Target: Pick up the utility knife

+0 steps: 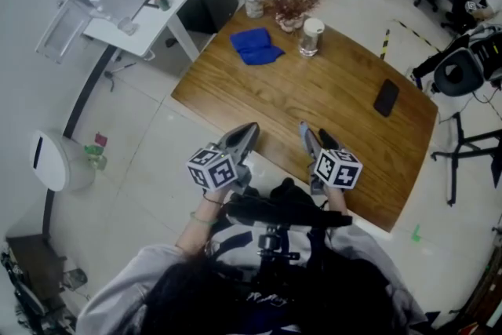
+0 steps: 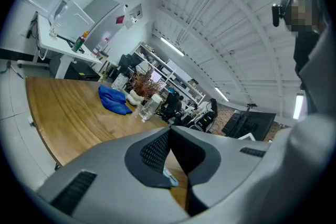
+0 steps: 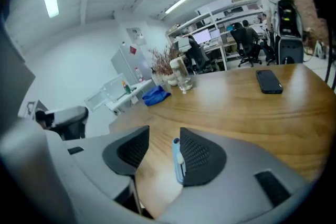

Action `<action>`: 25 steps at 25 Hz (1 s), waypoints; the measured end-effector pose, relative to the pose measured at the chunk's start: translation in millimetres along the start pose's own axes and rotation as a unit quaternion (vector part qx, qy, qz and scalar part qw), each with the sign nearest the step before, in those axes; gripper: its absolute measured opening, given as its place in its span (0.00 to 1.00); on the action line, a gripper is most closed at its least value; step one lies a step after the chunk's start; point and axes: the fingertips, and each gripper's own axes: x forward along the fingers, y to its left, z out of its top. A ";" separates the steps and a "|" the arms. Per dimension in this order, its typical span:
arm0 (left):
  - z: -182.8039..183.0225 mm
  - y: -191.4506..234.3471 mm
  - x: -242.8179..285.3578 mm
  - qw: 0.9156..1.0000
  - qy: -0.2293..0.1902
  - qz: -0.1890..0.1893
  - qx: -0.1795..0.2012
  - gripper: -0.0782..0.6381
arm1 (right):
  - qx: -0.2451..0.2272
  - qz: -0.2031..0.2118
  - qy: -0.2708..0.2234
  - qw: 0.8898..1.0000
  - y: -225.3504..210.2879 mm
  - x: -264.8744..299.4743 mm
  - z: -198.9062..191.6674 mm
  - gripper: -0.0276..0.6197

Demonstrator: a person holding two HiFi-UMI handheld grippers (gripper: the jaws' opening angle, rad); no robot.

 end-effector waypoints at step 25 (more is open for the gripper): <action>-3.3 -7.6 -2.9 1.000 0.006 -0.013 -0.003 0.12 | -0.008 0.011 -0.137 0.990 40.2 -96.3 62.6 0.06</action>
